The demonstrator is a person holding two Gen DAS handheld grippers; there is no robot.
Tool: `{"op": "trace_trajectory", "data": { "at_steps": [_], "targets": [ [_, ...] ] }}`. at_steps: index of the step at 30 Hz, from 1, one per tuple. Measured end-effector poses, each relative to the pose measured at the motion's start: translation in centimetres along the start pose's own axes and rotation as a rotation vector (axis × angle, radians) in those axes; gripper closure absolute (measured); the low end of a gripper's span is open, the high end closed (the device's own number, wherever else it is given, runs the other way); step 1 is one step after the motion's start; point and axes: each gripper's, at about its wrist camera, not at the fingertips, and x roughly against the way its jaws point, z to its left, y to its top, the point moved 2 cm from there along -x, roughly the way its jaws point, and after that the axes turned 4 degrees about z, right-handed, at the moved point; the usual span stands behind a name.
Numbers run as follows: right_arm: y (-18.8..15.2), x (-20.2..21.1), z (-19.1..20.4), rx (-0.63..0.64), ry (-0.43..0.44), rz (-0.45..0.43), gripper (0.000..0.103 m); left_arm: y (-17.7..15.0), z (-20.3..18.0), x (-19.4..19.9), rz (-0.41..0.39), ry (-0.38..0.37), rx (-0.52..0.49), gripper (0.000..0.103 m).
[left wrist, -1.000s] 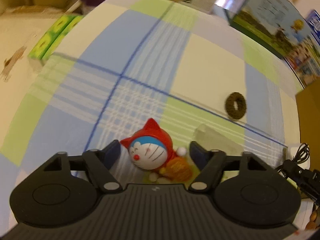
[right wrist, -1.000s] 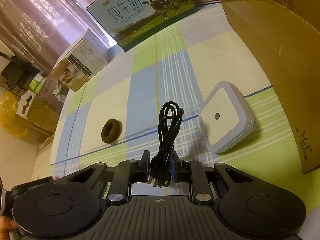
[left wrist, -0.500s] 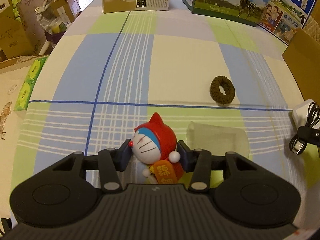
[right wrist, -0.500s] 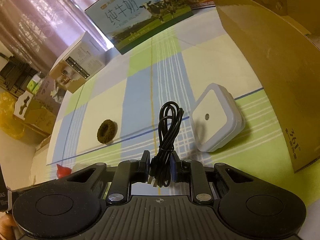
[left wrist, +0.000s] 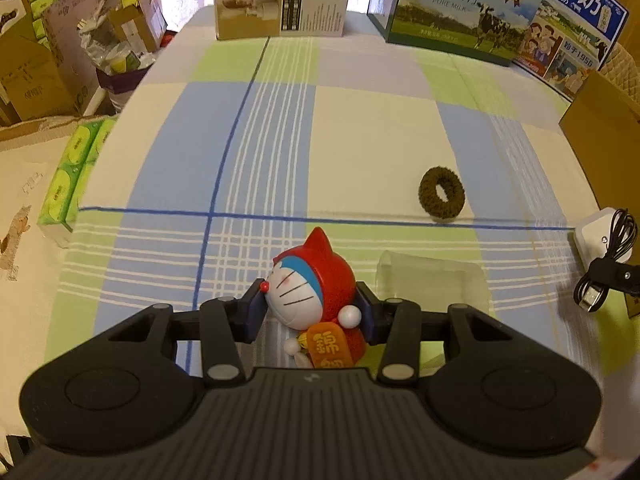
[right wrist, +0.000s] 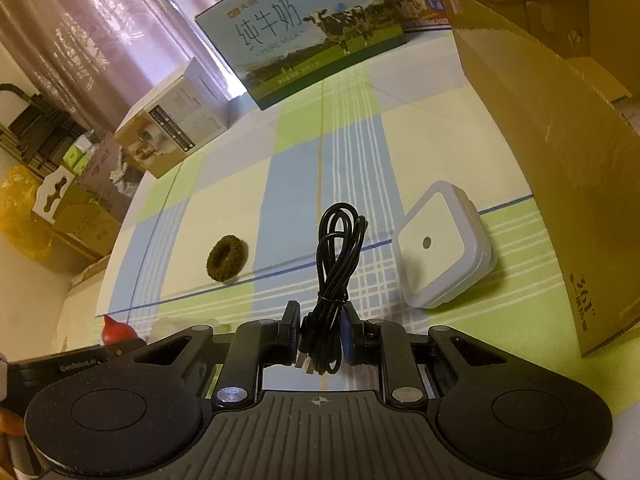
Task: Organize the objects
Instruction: 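Carry the Doraemon figure and black cable with both tools over the cardboard box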
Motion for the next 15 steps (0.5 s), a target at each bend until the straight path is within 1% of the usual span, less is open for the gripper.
{"op": "trace_trajectory", "data": {
  "at_steps": [10,15],
  "targets": [
    [-0.6,1.8,1.0,0.036,0.027,-0.017,0.086,0.1,-1.2,3.3,-0.041,-0.017,-0.009,0.062],
    [-1.0,3.1,1.4,0.052,0.040,-0.028,0.086,0.0,-2.3,5.1,-0.071,-0.038,-0.022,0.062]
  ]
}}
